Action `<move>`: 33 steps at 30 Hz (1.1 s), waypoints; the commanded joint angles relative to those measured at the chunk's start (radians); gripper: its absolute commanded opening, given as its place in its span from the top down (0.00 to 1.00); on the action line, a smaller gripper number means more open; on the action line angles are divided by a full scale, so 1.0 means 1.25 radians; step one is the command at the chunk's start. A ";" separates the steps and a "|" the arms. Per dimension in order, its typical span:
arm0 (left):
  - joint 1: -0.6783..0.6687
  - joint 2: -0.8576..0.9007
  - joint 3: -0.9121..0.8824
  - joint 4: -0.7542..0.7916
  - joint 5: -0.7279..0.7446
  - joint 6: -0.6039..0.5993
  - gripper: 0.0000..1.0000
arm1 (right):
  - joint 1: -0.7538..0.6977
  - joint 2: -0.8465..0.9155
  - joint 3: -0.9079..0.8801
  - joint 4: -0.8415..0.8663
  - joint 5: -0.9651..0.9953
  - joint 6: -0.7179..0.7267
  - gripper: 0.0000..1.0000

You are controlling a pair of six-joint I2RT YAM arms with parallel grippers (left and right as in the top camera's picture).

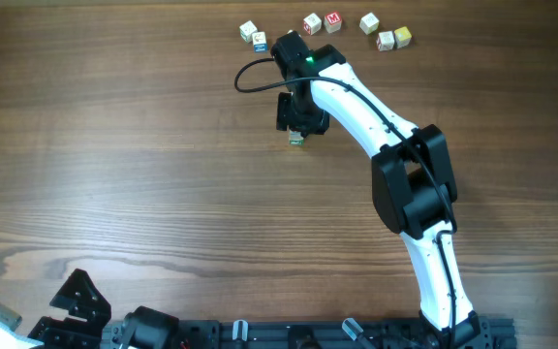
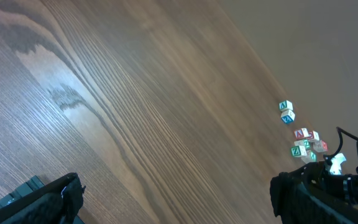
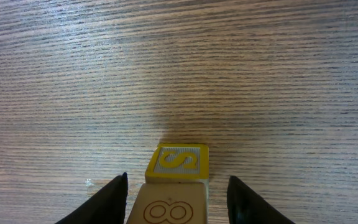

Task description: Form a tower

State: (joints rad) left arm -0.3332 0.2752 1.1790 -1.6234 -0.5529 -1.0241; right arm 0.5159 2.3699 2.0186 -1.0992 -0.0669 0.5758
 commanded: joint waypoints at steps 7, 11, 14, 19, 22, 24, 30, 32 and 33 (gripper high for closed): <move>0.005 -0.004 -0.002 0.002 -0.011 -0.007 0.00 | -0.003 0.013 0.002 0.007 0.006 0.009 0.54; 0.005 -0.004 -0.002 0.002 -0.011 -0.007 0.00 | -0.003 0.013 0.002 0.009 0.006 0.021 0.57; 0.005 -0.004 -0.002 0.002 -0.011 -0.007 0.00 | -0.003 0.013 0.002 0.008 0.012 0.021 0.63; 0.005 -0.004 -0.002 0.002 -0.011 -0.007 0.00 | -0.003 0.013 0.002 0.010 0.012 0.021 0.64; 0.005 -0.004 -0.002 0.002 -0.011 -0.007 0.00 | -0.003 0.013 0.002 0.012 0.012 0.022 0.62; 0.005 -0.004 -0.002 0.002 -0.011 -0.007 0.00 | -0.003 0.013 0.002 0.014 0.012 0.021 0.56; 0.005 -0.004 -0.002 0.002 -0.011 -0.007 0.00 | -0.003 0.013 0.002 0.020 0.012 0.020 0.46; 0.005 -0.004 -0.002 0.002 -0.011 -0.007 0.00 | -0.003 0.013 0.002 0.020 0.012 0.020 0.44; 0.005 -0.004 -0.002 0.002 -0.011 -0.007 0.00 | -0.003 0.013 0.002 0.020 0.012 0.021 0.44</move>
State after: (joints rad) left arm -0.3332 0.2752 1.1790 -1.6234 -0.5529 -1.0241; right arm 0.5159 2.3699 2.0186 -1.0763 -0.0666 0.5911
